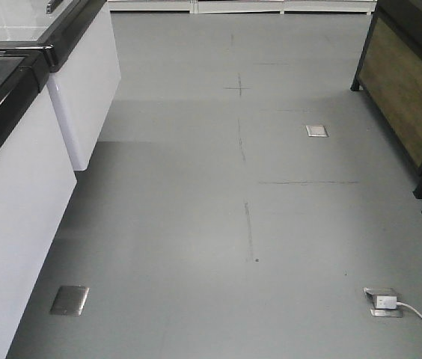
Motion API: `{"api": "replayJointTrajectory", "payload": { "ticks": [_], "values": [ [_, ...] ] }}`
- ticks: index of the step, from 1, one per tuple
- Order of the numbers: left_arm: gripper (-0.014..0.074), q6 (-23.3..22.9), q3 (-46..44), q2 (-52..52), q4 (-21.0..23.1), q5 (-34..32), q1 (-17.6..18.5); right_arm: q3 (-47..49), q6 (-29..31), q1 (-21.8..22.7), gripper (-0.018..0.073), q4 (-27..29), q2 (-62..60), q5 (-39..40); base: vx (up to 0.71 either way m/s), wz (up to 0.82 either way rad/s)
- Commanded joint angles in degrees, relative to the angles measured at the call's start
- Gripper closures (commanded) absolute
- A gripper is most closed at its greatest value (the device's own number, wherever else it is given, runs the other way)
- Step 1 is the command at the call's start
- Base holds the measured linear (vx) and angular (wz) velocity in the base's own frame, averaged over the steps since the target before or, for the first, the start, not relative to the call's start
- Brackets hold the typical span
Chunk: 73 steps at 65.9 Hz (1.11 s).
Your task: Left arm holds basket, right arm returns cookies
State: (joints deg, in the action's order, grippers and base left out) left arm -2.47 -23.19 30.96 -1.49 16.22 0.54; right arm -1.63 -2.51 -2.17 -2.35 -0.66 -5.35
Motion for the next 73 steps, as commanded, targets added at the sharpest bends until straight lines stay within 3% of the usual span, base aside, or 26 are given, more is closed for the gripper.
{"api": "replayJointTrajectory", "payload": {
  "ticks": [1,11,25,35,51,58,64,73],
  "values": [
    [0.0084,0.1,-2.2,0.3,0.0,-5.5,-0.1,-1.0,0.4,0.4,0.0565,-0.2,-0.7,4.3,0.00,0.00],
    [0.0079,-0.8,-2.2,0.0,0.2,-5.3,-0.1,-1.0,0.4,0.4,0.0565,-0.2,-0.7,4.3,0.00,0.00],
    [0.0080,-6.5,-3.8,1.0,1.5,2.6,-0.1,-1.0,0.4,0.4,0.0565,-0.1,-0.7,4.3,0.00,0.00],
    [0.0098,-10.9,-10.8,6.7,1.5,10.8,-0.1,-1.0,0.4,0.4,0.0565,-0.1,-0.7,4.3,0.00,0.00],
    [0.0125,-11.0,-27.8,23.3,1.1,21.3,-0.5,-1.0,0.4,0.4,0.0565,-0.1,-0.7,4.3,0.00,0.00],
    [0.0125,-13.9,-34.1,29.5,3.1,24.1,-4.3,-1.0,0.4,0.4,0.0565,-0.1,-0.7,4.3,0.00,0.00],
    [0.0125,-13.2,-38.6,33.4,8.5,26.9,-9.9,-1.0,0.4,0.4,0.0565,-0.1,-0.7,4.3,0.00,0.00],
    [0.0125,-7.9,-43.6,37.1,22.7,29.4,-19.1,-1.0,0.4,0.4,0.0565,-0.1,-0.7,4.3,0.00,0.00]
  ]
}}
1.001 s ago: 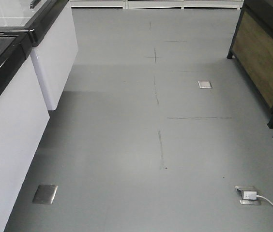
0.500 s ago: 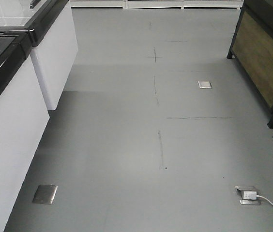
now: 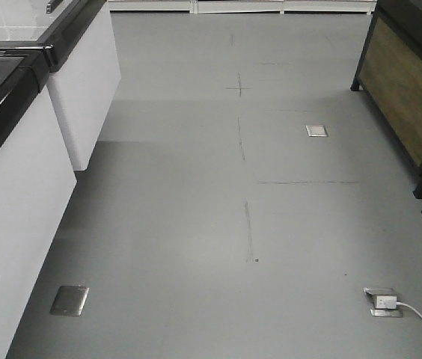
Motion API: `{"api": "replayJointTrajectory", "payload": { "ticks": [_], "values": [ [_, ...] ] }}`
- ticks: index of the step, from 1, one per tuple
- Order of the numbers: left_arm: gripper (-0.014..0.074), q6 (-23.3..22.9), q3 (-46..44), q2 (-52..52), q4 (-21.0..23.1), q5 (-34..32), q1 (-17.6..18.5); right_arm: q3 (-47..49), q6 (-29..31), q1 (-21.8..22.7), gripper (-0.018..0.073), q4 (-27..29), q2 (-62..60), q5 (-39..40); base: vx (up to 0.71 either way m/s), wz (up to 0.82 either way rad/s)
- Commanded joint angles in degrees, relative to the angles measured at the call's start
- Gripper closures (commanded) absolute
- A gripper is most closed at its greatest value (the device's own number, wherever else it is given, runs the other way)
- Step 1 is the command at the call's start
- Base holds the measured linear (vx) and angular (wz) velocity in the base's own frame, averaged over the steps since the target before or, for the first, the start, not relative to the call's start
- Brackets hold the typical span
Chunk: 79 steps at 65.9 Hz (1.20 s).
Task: Left arm holds basket, right arm returns cookies
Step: 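Lift the light-blue basket with the cookie box using the left gripper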
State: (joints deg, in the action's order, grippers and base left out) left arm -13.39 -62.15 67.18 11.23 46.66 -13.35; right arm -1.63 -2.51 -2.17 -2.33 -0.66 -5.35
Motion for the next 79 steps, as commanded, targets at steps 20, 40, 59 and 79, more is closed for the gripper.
{"api": "replayJointTrajectory", "payload": {
  "ticks": [20,40,59,79],
  "values": [
    [0.0125,13.4,-11.0,3.4,45.7,5.8,-30.4,-1.0,0.4,0.4,0.0565,-0.2,-0.8,4.3,0.00,0.00],
    [0.0126,17.2,-12.3,4.5,55.9,6.3,-47.1,-1.0,0.4,0.4,0.0565,-0.2,-0.8,4.3,0.00,0.00],
    [0.0126,27.2,-12.3,12.4,73.1,9.6,-52.0,-1.0,0.4,0.4,0.0565,-0.1,-0.7,4.3,0.00,0.00],
    [0.0113,36.0,-12.3,20.9,84.2,11.6,-51.8,-1.0,0.4,0.4,0.0565,0.0,-0.7,4.1,0.00,0.00]
  ]
}}
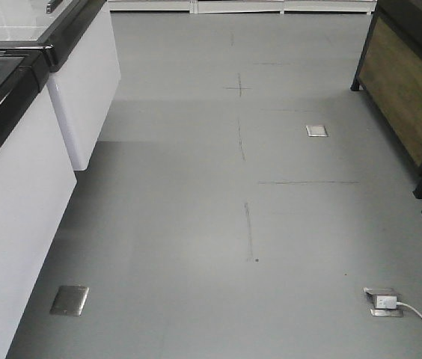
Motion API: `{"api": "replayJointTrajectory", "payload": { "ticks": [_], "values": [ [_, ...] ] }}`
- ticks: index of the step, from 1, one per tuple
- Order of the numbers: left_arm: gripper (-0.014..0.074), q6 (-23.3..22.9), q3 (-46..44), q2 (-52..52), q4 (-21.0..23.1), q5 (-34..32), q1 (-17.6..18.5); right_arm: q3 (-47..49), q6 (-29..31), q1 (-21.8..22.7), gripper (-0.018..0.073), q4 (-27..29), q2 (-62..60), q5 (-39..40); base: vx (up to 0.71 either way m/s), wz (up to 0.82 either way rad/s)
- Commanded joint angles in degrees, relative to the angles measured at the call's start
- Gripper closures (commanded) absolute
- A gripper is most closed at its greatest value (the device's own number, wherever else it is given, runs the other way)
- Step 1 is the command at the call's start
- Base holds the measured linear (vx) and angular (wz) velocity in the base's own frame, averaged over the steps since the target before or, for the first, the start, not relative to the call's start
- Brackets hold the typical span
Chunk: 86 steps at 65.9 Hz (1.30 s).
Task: Left arm holds basket, right arm returns cookies
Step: 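Lift the light-blue basket with the cookie box using the left gripper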
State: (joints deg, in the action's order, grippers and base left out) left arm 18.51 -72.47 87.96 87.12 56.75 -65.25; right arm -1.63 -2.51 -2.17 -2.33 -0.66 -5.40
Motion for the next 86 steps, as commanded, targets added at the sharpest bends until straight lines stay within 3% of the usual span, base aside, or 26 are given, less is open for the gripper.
{"api": "replayJointTrajectory", "payload": {
  "ticks": [1,6,19,40,69,78,86],
  "values": [
    [0.0106,4.9,-2.0,0.4,9.0,1.7,0.1,-1.0,0.4,0.4,0.0565,0.0,-0.7,4.2,0.00,0.00],
    [0.0074,7.7,-2.0,2.1,12.0,2.5,0.1,-1.0,0.4,0.4,0.0565,1.0,-0.7,4.2,0.00,0.00],
    [-0.0005,7.8,-2.1,5.3,13.7,2.5,0.2,-1.0,0.4,0.4,0.0565,4.4,-0.7,4.2,0.00,0.00],
    [0.0000,8.6,-10.2,9.8,13.3,2.9,3.1,-1.0,0.4,0.4,0.0565,5.8,-0.7,4.1,0.00,0.00],
    [0.0002,2.6,-13.1,10.9,11.2,-6.4,6.4,-1.0,0.4,0.4,0.0565,5.8,-0.7,4.2,0.00,0.00],
    [0.0002,-0.5,-13.2,12.8,11.6,-4.9,7.0,-1.0,0.4,0.4,0.0565,5.8,-0.7,4.2,0.00,0.00],
    [0.0003,-0.2,-13.3,14.4,13.6,-2.9,7.0,-1.0,0.4,0.4,0.0565,5.8,-0.7,4.2,0.00,0.00]
  ]
}}
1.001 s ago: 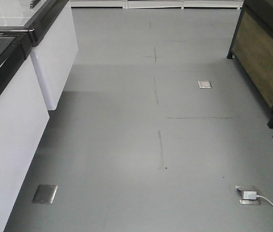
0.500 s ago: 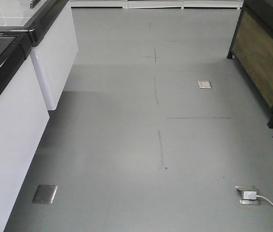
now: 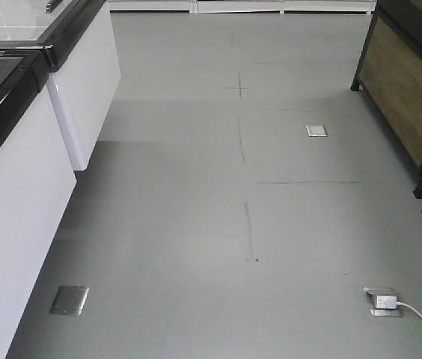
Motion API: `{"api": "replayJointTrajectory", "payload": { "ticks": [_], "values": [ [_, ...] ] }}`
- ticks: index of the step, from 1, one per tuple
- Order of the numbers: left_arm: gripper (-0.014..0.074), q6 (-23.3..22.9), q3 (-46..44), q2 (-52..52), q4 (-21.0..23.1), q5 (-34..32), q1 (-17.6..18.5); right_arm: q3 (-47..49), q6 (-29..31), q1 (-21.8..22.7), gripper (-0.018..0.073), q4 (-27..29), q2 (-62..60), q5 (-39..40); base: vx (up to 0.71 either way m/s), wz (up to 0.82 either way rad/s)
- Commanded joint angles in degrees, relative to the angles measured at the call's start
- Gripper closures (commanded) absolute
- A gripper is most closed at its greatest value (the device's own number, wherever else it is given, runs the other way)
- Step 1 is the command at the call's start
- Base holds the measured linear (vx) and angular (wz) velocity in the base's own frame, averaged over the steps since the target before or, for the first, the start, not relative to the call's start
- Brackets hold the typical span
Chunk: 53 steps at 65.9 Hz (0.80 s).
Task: Left arm holds basket, right arm returns cookies
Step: 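Lift the light-blue basket with the cookie box using the left gripper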
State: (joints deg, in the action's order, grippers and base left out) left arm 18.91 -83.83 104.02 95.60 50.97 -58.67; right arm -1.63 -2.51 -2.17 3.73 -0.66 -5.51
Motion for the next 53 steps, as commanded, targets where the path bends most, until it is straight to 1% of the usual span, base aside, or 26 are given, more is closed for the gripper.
{"api": "replayJointTrajectory", "payload": {
  "ticks": [1,6,10,13,16,20,27,29,31,32,46,53],
  "values": [
    [0.0004,-0.6,-2.0,-1.4,5.4,3.0,0.4,-1.0,0.4,0.4,0.0565,-0.2,-0.7,4.3,0.00,0.00],
    [0.0015,-0.6,-2.4,-0.7,5.4,3.4,0.4,-1.0,0.4,0.4,0.0565,-0.2,-0.7,4.3,0.00,0.00],
    [0.0045,-0.5,-2.8,-0.3,6.0,3.6,0.4,-1.0,0.4,0.4,0.0565,-0.2,-0.7,4.3,0.00,0.00],
    [0.0080,-0.5,-3.3,0.1,6.4,3.7,0.4,-1.0,0.4,0.4,0.0565,-0.2,-0.7,4.3,0.00,0.00],
    [0.0139,-0.4,-3.7,0.3,6.5,3.9,0.4,-1.0,0.4,0.4,0.0565,-0.2,-0.7,4.3,0.00,0.00],
    [0.0229,-0.6,-3.9,0.5,6.6,4.1,0.4,-1.0,0.4,0.4,0.0565,-0.2,-0.7,4.2,0.00,0.00],
    [0.0447,-0.5,-3.9,0.5,6.6,4.7,0.4,-1.0,0.4,0.4,0.0565,-0.2,-0.7,4.2,0.00,0.00],
    [0.0526,-0.2,-3.9,0.5,6.6,5.0,0.4,-1.0,0.4,0.4,0.0565,-0.2,-0.7,4.2,0.00,0.00],
    [0.0587,0.1,-3.9,0.5,6.6,5.3,0.4,-1.0,0.4,0.4,0.0565,-0.2,-0.7,4.3,0.00,0.00],
    [0.0605,0.3,-3.9,0.5,6.6,5.4,0.4,-1.0,0.4,0.4,0.0565,-0.2,-0.7,4.3,0.00,0.00],
    [0.0603,-0.3,-4.1,0.3,6.6,6.9,0.4,-1.0,0.4,0.4,0.0565,-0.2,-0.7,4.2,0.00,0.00],
    [0.0602,-0.3,-6.6,-0.1,6.6,8.0,0.4,-1.0,0.4,0.4,0.0565,-0.2,-0.7,4.2,0.00,0.00]
  ]
}}
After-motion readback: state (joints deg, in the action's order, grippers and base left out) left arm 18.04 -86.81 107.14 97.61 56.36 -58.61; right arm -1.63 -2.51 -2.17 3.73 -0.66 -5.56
